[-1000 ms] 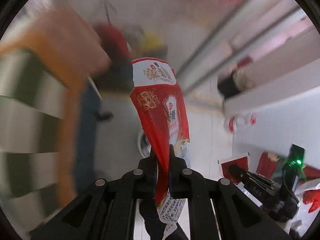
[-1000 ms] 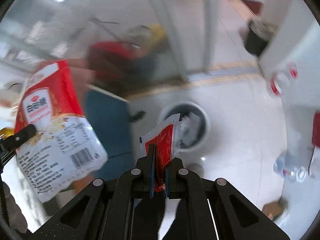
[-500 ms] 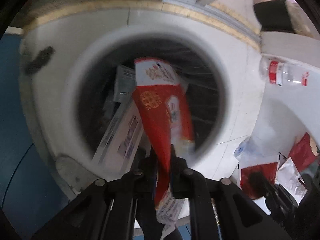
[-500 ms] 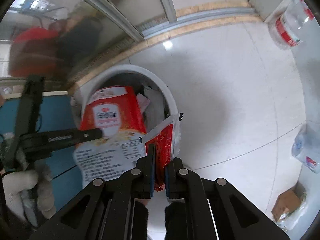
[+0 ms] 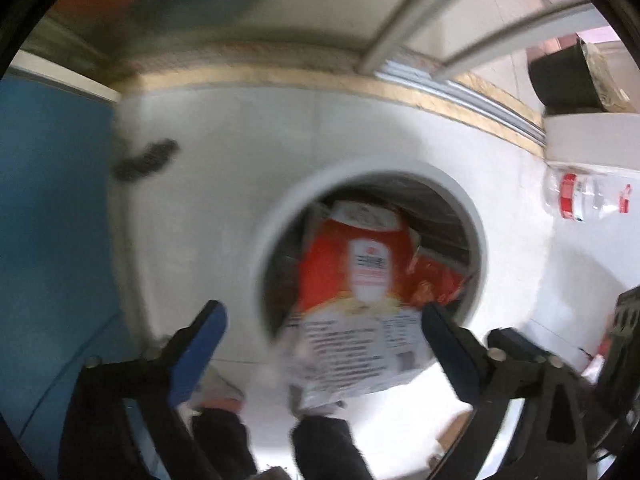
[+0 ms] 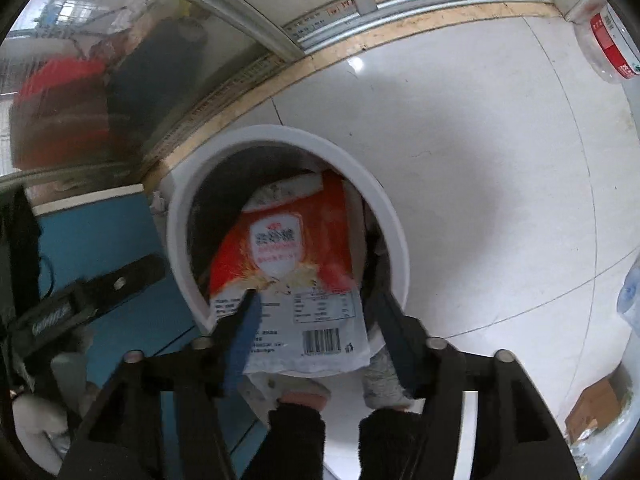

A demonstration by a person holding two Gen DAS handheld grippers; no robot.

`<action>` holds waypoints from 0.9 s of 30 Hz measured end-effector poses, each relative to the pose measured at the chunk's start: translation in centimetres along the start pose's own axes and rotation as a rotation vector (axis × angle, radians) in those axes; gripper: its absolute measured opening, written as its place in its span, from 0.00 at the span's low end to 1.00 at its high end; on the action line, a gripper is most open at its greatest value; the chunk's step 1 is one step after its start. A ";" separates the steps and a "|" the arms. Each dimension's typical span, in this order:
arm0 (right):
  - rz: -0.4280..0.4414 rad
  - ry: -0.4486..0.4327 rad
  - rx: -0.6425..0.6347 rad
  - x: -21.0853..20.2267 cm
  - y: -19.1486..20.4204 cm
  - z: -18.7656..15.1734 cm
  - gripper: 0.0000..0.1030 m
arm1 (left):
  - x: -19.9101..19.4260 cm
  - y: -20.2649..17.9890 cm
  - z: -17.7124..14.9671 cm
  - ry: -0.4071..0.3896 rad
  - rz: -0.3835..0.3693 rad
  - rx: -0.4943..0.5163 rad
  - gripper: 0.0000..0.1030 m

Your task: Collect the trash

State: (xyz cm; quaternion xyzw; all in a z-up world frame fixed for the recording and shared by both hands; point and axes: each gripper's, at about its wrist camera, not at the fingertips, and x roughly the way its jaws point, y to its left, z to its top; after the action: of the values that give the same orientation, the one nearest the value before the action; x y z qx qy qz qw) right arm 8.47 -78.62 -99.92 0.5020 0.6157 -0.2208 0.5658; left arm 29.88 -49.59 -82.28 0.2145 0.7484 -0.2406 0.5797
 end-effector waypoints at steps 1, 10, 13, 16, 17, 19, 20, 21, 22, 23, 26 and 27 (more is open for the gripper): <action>-0.011 -0.004 -0.008 -0.4 0.2 -0.1 0.64 | -0.8 0.1 -0.5 -0.025 0.029 0.005 0.99; -0.260 -0.184 -0.194 -9.8 4.7 -5.4 1.00 | -11.8 0.6 -7.6 -0.263 0.196 0.001 0.99; -0.287 -0.243 -0.233 -14.3 6.1 -8.4 1.00 | -15.2 0.2 -10.5 -0.290 0.182 0.001 0.99; -0.302 -0.310 -0.268 -19.5 7.7 -11.9 1.00 | -19.8 -0.6 -13.7 -0.322 0.174 0.014 0.99; -0.301 -0.340 -0.279 -21.9 8.4 -13.6 1.00 | -21.6 -0.8 -14.9 -0.335 0.167 0.018 0.99; -0.301 -0.377 -0.286 -25.1 9.1 -16.0 1.00 | -24.6 -1.3 -17.1 -0.364 0.159 0.032 0.99; -0.297 -0.400 -0.289 -26.9 9.4 -17.4 1.00 | -25.9 -1.6 -18.0 -0.377 0.151 0.039 0.99; -0.292 -0.425 -0.290 -29.1 9.8 -18.9 1.00 | -27.7 -2.0 -19.3 -0.396 0.145 0.050 0.99; -0.285 -0.442 -0.287 -30.6 10.0 -20.2 1.00 | -29.6 -2.3 -20.7 -0.415 0.138 0.063 0.99; -0.277 -0.464 -0.284 -32.8 10.4 -22.0 1.00 | -30.8 -2.3 -21.8 -0.427 0.133 0.071 0.99; -0.256 -0.520 -0.276 -38.3 11.3 -26.9 1.00 | -35.8 -2.3 -25.5 -0.470 0.104 0.080 0.99; -0.252 -0.537 -0.273 -39.7 11.6 -28.4 1.00 | -38.0 -2.3 -27.3 -0.493 0.090 0.088 0.99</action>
State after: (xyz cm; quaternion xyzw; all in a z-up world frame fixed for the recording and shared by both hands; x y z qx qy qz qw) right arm -0.70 -64.82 -52.56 0.2650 0.5256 -0.3292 0.7383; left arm 16.60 -36.42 -39.32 0.2075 0.5629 -0.2919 0.7449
